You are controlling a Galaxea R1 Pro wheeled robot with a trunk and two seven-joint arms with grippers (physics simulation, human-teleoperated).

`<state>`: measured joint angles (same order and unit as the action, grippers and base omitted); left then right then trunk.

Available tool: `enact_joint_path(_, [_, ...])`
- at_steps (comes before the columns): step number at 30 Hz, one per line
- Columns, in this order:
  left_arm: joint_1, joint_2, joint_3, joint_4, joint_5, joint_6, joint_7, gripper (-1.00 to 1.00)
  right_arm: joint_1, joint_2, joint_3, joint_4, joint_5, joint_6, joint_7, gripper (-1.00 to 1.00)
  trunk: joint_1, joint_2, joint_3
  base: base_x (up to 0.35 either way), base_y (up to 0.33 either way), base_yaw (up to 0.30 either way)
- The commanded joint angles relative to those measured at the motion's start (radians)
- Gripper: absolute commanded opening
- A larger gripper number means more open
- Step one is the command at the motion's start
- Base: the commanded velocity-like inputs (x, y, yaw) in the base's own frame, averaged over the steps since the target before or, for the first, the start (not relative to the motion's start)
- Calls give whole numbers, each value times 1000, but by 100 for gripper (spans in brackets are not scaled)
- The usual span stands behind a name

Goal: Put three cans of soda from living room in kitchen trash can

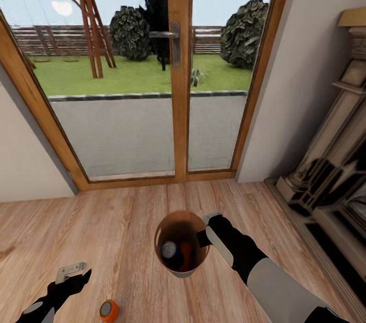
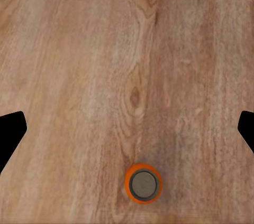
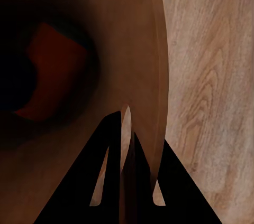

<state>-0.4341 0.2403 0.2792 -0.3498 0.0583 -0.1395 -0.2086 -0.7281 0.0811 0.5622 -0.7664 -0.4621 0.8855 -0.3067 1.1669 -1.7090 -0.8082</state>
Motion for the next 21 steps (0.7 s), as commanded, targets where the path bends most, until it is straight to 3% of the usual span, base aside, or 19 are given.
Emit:
enact_joint_path(1, [0,0,0,0,0,0,0,100,-1,0,-1,-1,-6,-3,5,-100,0,0,0,219,0,0])
enact_joint_path(5, [0,-1,0,0,0,0,0,100,-1,0,-1,-1,-6,-3,5,-100,0,0,0,210,0,0])
enact_joint_path(15, [0,-1,0,0,0,0,0,100,-1,0,-1,-1,-6,-3,5,-100,0,0,0,13,0,0])
enact_joint_path(21, [0,0,0,0,0,0,0,100,-1,0,-1,-1,-6,-2,5,-100,23,-42,-19,0,0,0])
